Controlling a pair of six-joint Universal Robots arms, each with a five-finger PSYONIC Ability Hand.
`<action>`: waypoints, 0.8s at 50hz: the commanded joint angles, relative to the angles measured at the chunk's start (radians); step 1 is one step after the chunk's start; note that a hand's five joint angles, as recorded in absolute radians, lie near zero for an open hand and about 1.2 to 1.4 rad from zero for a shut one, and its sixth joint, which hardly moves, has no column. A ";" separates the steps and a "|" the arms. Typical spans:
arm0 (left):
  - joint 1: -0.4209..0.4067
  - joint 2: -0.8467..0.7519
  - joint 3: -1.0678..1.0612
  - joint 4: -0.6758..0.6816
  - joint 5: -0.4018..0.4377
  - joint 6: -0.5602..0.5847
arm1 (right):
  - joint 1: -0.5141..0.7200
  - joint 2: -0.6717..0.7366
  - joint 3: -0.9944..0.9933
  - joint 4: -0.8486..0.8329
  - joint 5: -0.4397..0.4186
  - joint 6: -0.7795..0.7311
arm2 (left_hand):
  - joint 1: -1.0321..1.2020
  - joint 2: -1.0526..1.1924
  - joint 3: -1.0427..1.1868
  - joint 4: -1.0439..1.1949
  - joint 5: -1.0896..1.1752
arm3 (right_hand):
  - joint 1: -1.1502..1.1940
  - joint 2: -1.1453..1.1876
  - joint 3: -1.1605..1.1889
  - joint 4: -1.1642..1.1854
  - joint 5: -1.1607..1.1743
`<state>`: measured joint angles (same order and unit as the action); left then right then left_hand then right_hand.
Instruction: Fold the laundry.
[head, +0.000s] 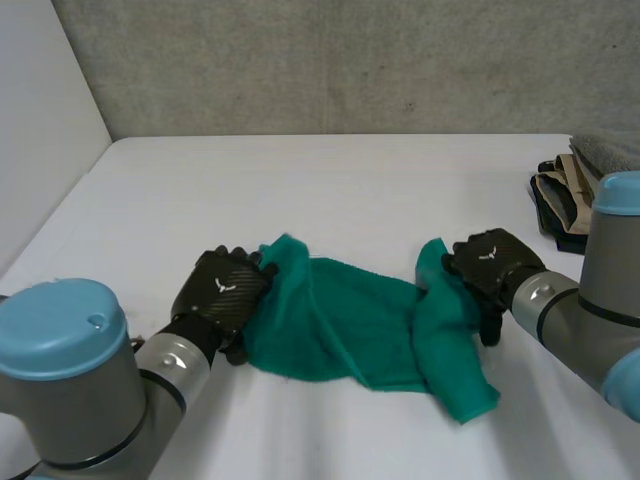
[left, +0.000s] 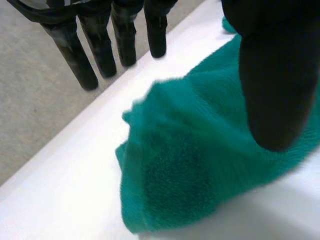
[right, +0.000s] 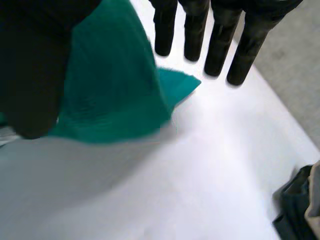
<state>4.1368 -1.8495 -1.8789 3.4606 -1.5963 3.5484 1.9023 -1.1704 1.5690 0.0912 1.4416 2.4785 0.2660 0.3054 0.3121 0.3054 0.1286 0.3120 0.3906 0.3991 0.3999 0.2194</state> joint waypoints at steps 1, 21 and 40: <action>0.006 0.101 0.070 -0.115 0.007 -0.003 | -0.020 -0.052 0.011 -0.013 -0.009 -0.012 | -0.026 -0.066 -0.072 -0.065 -0.063 | -0.083 -0.162 -0.170 -0.171 -0.165; 0.122 -0.286 0.495 -0.192 0.407 0.061 | -0.072 -0.202 0.232 -0.051 -0.092 -0.027 | 0.165 0.125 0.119 0.125 0.128 | -0.077 -0.156 -0.164 -0.165 -0.159; 0.085 -0.494 0.641 -0.247 0.358 0.297 | -0.074 -0.345 0.313 -0.034 -0.170 -0.059 | 1.063 1.023 1.017 1.023 1.026 | -0.071 -0.150 -0.159 -0.159 -0.153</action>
<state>4.2250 -2.3547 -1.2312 3.2074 -1.2100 3.8499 1.8285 -1.4810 1.8634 0.0555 1.3216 2.4487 0.9049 0.8947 0.8931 0.8953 0.7137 0.2382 0.2655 0.2512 0.2654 0.0825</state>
